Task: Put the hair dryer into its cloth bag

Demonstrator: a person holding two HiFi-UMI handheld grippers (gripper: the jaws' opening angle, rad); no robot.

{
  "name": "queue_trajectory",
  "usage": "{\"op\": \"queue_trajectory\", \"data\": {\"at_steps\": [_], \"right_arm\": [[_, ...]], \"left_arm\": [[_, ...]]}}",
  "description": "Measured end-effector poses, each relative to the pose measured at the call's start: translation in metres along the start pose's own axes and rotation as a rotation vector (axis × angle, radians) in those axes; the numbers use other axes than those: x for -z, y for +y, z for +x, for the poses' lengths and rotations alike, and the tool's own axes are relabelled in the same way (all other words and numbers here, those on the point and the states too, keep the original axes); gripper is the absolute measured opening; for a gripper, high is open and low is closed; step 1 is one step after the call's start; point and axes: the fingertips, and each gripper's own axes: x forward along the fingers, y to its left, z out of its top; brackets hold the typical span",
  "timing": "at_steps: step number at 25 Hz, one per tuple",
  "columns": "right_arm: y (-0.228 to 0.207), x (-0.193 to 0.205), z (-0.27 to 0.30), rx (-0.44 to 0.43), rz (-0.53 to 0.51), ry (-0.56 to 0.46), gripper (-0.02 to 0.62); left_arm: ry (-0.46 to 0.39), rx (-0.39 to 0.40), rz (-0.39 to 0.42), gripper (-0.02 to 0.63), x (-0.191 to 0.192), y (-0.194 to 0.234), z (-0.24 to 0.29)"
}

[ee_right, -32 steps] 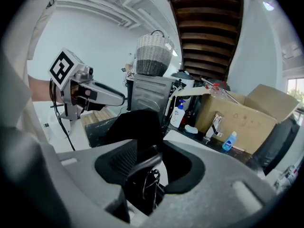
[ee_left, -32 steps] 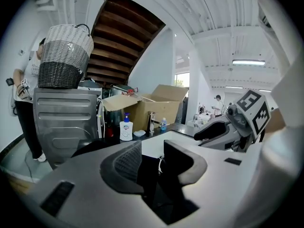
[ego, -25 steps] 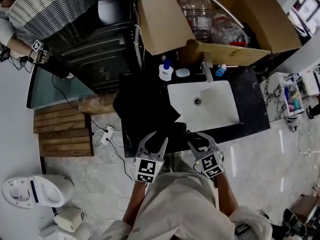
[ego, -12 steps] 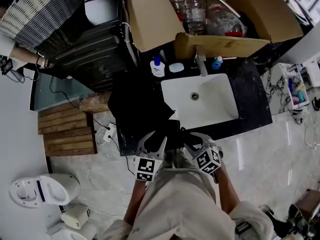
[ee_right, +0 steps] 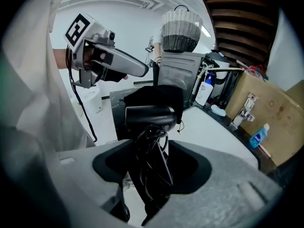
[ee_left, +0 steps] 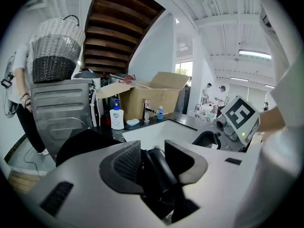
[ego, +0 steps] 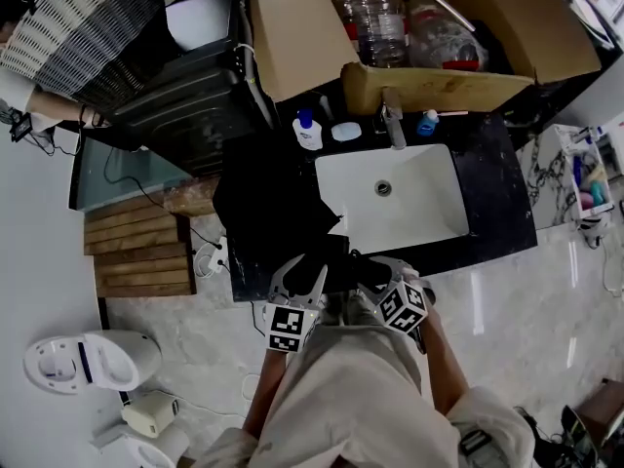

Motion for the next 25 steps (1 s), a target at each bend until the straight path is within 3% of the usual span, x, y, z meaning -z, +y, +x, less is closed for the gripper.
{"op": "queue_trajectory", "data": {"at_steps": [6, 15, 25], "right_arm": [[0.001, 0.014, 0.013, -0.065, -0.083, 0.073, 0.233], [0.003, 0.016, 0.021, -0.157, -0.136, 0.061, 0.238], [-0.001, 0.039, 0.036, -0.173, -0.287, 0.161, 0.238]], "left_arm": [[0.014, -0.037, -0.012, 0.157, 0.003, -0.001, 0.003], [0.032, -0.108, -0.035, 0.157, 0.006, -0.001, 0.007], [0.040, -0.177, -0.046, 0.156, 0.005, -0.002, 0.005]]}}
